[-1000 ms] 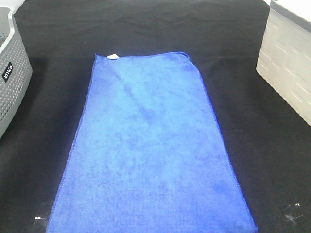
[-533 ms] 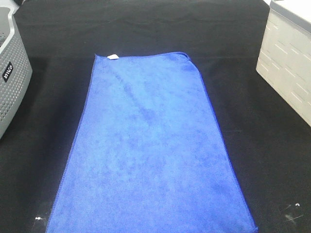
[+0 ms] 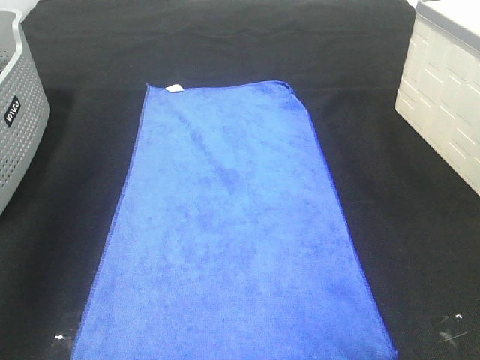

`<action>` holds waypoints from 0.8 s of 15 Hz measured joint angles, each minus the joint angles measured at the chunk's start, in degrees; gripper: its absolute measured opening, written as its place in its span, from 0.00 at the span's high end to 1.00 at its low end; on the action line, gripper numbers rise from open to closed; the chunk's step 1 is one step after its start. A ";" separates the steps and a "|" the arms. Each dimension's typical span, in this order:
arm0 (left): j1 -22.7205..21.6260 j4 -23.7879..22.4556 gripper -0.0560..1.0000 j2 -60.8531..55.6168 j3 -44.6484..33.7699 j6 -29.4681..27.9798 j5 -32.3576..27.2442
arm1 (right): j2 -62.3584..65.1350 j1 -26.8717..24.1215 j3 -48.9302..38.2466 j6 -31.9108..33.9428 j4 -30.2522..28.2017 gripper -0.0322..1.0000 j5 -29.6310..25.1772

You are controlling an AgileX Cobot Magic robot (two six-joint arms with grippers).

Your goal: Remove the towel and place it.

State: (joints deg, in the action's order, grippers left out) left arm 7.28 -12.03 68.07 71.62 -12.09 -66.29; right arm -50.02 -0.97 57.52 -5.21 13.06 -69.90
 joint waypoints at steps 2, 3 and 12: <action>0.00 0.06 0.23 -7.10 -6.70 1.95 4.13 | 7.56 0.00 -3.61 0.00 -0.74 0.22 -0.06; 0.00 0.11 0.23 -11.23 -10.71 3.72 6.65 | 11.63 0.00 -5.27 0.00 -2.52 0.22 -0.06; 0.00 3.27 0.23 -51.17 -37.76 5.50 10.26 | 38.22 0.00 -17.25 1.72 -4.53 0.22 -0.11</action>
State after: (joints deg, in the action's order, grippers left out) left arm 7.28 -8.77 16.90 33.86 -6.59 -56.04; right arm -11.80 -0.97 40.28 -3.50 8.54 -70.02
